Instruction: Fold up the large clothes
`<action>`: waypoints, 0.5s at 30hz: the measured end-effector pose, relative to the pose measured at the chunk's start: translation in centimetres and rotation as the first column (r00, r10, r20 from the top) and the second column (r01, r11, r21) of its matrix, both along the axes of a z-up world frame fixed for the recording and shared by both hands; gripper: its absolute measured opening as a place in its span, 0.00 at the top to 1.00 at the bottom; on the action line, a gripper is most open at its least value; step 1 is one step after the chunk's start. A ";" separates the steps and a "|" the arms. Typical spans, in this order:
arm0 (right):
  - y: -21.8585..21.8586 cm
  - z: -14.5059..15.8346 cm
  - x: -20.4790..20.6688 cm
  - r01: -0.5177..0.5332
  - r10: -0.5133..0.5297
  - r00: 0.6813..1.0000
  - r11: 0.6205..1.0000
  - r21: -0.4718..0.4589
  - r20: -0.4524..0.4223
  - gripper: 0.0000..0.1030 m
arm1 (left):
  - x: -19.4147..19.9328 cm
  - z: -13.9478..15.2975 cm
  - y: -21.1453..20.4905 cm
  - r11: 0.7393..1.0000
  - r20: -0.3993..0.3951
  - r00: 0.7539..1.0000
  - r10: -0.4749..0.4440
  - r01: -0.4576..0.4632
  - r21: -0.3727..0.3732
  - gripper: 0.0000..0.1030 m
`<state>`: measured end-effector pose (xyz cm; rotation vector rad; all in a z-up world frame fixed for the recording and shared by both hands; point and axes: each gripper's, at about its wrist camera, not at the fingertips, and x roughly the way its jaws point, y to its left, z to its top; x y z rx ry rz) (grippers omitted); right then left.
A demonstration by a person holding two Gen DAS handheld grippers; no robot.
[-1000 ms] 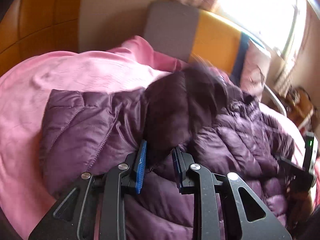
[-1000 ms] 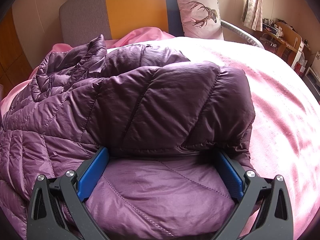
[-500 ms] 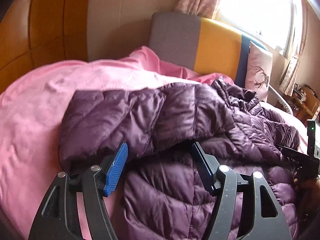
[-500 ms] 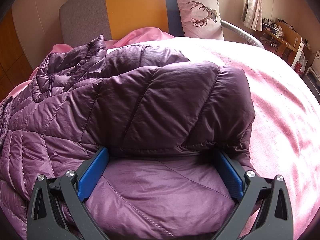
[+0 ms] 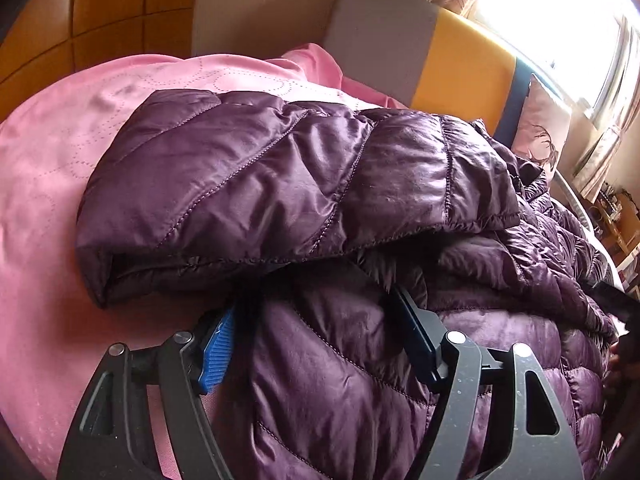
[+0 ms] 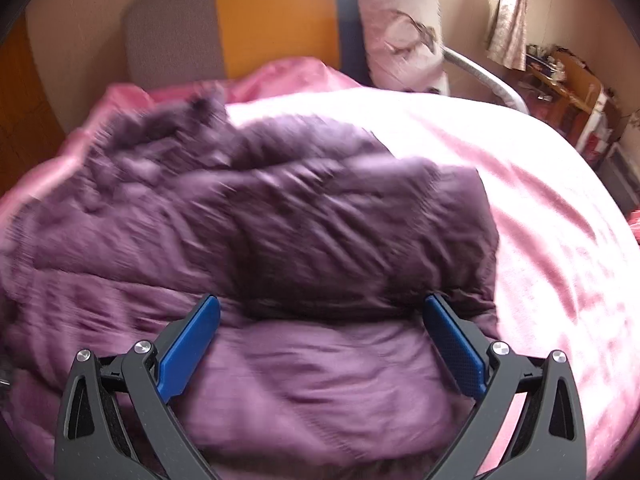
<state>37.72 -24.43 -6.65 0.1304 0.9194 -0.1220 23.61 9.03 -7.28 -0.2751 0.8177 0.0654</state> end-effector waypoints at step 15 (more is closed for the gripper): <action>19.1 0.9 2.6 -0.407 0.438 0.899 0.830 0.382 0.007 0.28 | 0.1 -0.5 0.4 0.999 0.010 1.000 -0.004 0.004 -0.047 0.28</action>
